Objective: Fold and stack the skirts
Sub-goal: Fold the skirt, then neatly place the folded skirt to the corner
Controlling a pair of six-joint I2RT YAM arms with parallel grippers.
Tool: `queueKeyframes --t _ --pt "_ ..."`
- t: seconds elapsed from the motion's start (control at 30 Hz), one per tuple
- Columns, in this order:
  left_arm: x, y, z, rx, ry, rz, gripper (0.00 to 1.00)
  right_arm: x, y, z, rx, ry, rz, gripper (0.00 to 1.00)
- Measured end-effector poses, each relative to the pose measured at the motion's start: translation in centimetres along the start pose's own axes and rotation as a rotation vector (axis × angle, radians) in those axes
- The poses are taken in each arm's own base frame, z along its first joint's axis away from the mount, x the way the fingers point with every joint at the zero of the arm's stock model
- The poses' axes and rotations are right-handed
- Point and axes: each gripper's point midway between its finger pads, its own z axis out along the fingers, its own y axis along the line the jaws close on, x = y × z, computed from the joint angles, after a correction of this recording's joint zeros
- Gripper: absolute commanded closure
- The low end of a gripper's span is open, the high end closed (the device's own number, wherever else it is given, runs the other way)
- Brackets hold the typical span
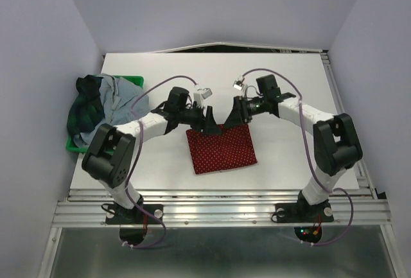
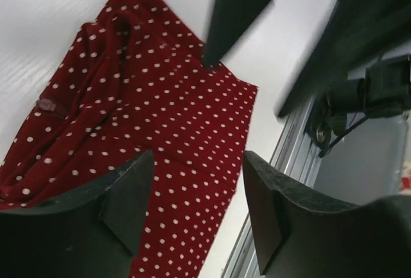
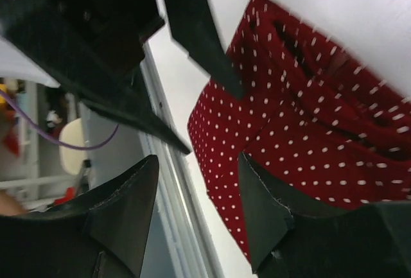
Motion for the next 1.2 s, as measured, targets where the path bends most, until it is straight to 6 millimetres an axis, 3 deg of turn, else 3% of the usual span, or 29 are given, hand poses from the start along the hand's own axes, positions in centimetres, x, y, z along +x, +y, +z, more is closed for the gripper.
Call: queueKeyframes --t 0.1,0.23,0.3,0.5,0.67,0.7,0.73,0.83,0.93,1.0,1.07,1.13,1.2 --pt "0.9 3.2 1.3 -0.019 0.017 -0.129 0.37 3.5 -1.6 2.2 -0.024 0.064 0.130 0.43" --pt "2.8 7.7 2.3 -0.066 0.042 -0.282 0.39 6.2 -6.0 4.1 0.017 0.107 0.269 0.44" --pt "2.9 8.2 2.3 -0.041 0.043 -0.322 0.40 7.1 -7.6 4.8 0.037 0.118 0.320 0.44" --pt "1.9 8.4 2.6 -0.009 0.026 -0.308 0.31 6.5 -8.7 4.9 0.053 0.090 0.338 0.43" --pt "0.5 8.3 2.1 -0.036 0.015 -0.237 0.21 4.4 -8.1 3.7 0.139 0.031 0.270 0.31" --pt "-0.2 8.3 1.6 -0.070 0.006 -0.205 0.08 3.3 -7.8 3.0 0.191 -0.002 0.236 0.30" --pt "-1.1 8.2 1.1 -0.099 -0.010 -0.178 0.01 2.4 -7.1 2.4 0.223 -0.028 0.201 0.28" --pt "-5.5 7.2 -1.8 -0.232 -0.110 -0.055 0.01 0.0 -5.0 0.7 0.377 -0.113 0.077 0.21" --pt "-10.8 4.8 -6.5 -0.362 -0.269 0.066 0.01 -0.8 -1.0 1.4 0.451 -0.147 -0.062 0.15" --pt "-14.2 3.3 -9.8 -0.453 -0.372 0.119 0.01 -0.1 1.1 2.9 0.482 -0.138 -0.135 0.02" --pt "-17.1 2.6 -12.9 -0.549 -0.461 0.144 0.01 1.4 2.0 4.5 0.514 -0.107 -0.172 0.00" --pt "-18.5 3.0 -15.0 -0.620 -0.507 0.141 0.01 3.4 2.0 6.1 0.548 -0.056 -0.189 0.00" --pt "-18.5 4.6 -17.1 -0.709 -0.521 0.112 0.01 5.3 0.4 7.3 0.622 -0.003 -0.178 0.00"
